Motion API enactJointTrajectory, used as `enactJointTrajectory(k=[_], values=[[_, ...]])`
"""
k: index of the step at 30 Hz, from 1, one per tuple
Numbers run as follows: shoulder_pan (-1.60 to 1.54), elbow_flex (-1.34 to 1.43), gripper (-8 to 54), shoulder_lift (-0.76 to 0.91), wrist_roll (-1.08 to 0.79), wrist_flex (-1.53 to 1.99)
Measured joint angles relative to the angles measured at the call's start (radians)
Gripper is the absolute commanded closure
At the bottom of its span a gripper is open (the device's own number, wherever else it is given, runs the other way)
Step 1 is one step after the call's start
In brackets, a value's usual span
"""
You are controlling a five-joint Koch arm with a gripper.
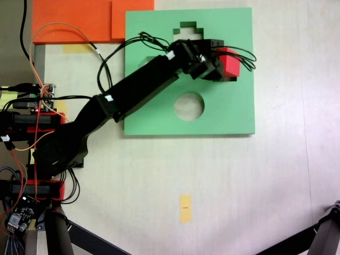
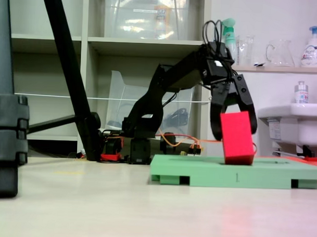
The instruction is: Put the square block into the corresponding hole
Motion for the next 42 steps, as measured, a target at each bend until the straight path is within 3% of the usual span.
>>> enactJointTrajectory(k=[21,35,37,38,39,41,42], values=[[0.000,0.003,53.3,0.018,-0.118,0.091],[-0.002,-0.018,53.1,-0.078,-0.118,0.060],[-0.002,-0.021,48.3,-0.087,-0.118,0.060],[-0.002,-0.023,42.5,-0.087,-0.117,0.060],[-0.002,-0.025,31.7,-0.089,-0.107,0.060],[-0.006,-0.025,24.0,-0.089,-0.083,0.060],[-0.015,-0.025,16.2,-0.089,-0.081,0.060]])
